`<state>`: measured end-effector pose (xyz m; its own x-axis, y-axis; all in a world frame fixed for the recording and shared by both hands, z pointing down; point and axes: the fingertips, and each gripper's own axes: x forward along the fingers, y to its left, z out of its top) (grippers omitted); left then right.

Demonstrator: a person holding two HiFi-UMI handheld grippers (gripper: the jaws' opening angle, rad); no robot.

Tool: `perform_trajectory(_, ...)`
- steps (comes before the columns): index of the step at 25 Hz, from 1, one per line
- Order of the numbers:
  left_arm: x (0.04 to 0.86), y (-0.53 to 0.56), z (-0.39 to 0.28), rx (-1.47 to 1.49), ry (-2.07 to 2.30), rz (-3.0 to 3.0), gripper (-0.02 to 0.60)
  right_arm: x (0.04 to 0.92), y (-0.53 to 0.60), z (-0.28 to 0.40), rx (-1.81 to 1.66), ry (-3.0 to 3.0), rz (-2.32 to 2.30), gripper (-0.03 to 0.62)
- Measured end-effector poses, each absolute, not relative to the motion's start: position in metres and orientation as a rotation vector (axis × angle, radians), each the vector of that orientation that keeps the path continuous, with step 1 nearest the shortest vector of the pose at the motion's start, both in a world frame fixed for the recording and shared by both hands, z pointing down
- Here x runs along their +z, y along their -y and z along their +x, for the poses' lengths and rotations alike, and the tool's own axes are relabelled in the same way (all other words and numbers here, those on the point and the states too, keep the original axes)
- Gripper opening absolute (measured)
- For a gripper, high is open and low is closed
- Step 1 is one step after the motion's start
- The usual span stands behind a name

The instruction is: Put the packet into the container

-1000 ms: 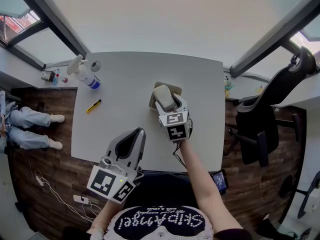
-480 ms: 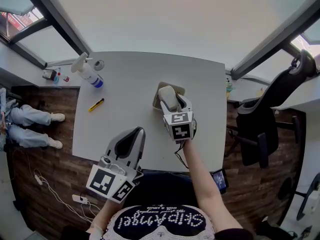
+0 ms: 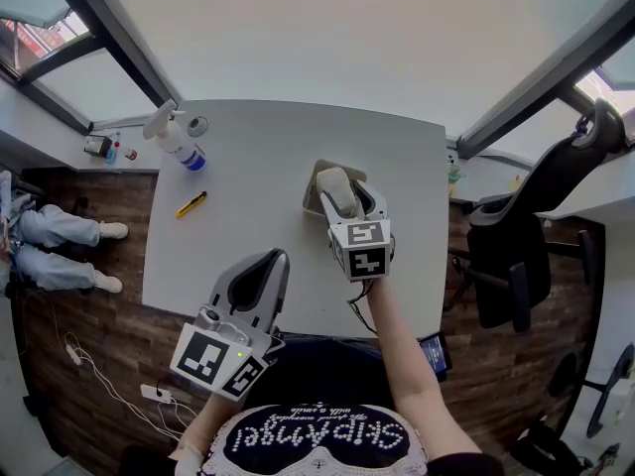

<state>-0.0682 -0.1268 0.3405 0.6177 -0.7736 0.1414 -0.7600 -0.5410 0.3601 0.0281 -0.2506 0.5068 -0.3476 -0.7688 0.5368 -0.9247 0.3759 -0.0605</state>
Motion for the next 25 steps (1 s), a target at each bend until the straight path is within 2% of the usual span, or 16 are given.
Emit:
perform_trajectory(12,0.334,0.121,-0.063,-0.059,1.21,2.481,0.009,0.43,0.23,0.038,0.415,2.366,1.573,0.253)
perform_trajectory(13,0.333,0.12,-0.063,-0.06,1.208,2.484,0.009,0.422,0.227,0.038,0.401,2.384,1.582,0.235)
perform_trajectory(15,0.333,0.118,-0.061,-0.063,1.199,2.489,0.009,0.406,0.218,0.04,0.376,2.409,1.615,0.16)
perform_trajectory(17,0.332,0.117,-0.059,-0.066,1.189,2.495,0.009,0.392,0.21,0.044,0.35,2.419,1.649,0.123)
perform_trajectory(25,0.331,0.11,-0.052,-0.067,1.159,2.511,0.009,0.37,0.185,0.046,0.341,2.444,1.669,0.109)
